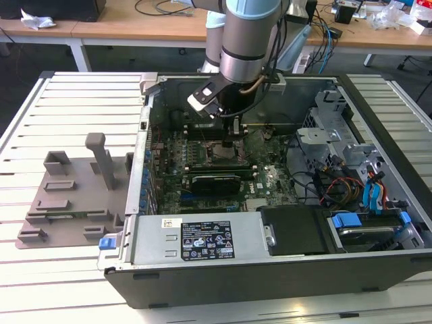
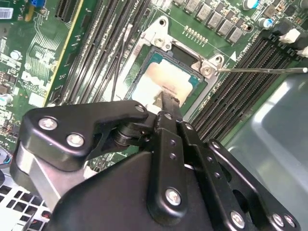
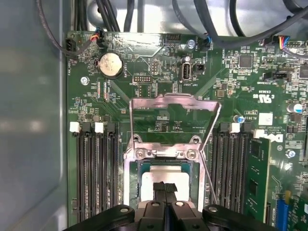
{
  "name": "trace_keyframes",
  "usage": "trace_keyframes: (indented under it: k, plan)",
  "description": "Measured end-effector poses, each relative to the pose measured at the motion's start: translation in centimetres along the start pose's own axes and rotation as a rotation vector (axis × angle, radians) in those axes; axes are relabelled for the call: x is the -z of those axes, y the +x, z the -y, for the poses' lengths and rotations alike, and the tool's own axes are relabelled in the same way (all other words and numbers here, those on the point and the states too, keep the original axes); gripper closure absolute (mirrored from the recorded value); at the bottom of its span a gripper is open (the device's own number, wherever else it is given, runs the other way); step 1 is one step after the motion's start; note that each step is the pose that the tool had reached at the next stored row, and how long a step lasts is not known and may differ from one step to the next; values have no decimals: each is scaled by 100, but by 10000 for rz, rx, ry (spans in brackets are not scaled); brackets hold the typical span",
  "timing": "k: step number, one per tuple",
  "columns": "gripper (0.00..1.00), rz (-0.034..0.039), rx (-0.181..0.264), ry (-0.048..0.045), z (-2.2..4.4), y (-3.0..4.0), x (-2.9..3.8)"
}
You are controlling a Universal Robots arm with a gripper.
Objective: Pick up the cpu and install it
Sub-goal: 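Place the cpu into insertion slot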
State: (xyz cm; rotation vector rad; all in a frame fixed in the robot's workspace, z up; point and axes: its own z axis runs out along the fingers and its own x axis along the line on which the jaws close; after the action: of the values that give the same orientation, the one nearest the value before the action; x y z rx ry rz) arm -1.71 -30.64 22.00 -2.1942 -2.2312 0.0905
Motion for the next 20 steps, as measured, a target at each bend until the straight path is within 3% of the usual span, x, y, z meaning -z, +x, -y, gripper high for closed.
trace_keyframes:
  k: [3,13,20]
  plan:
    - [89,-1,0,-1,3,-2,69]
    - [89,-1,0,0,9,-6,184]
    - [89,0,1,0,15,-10,307]
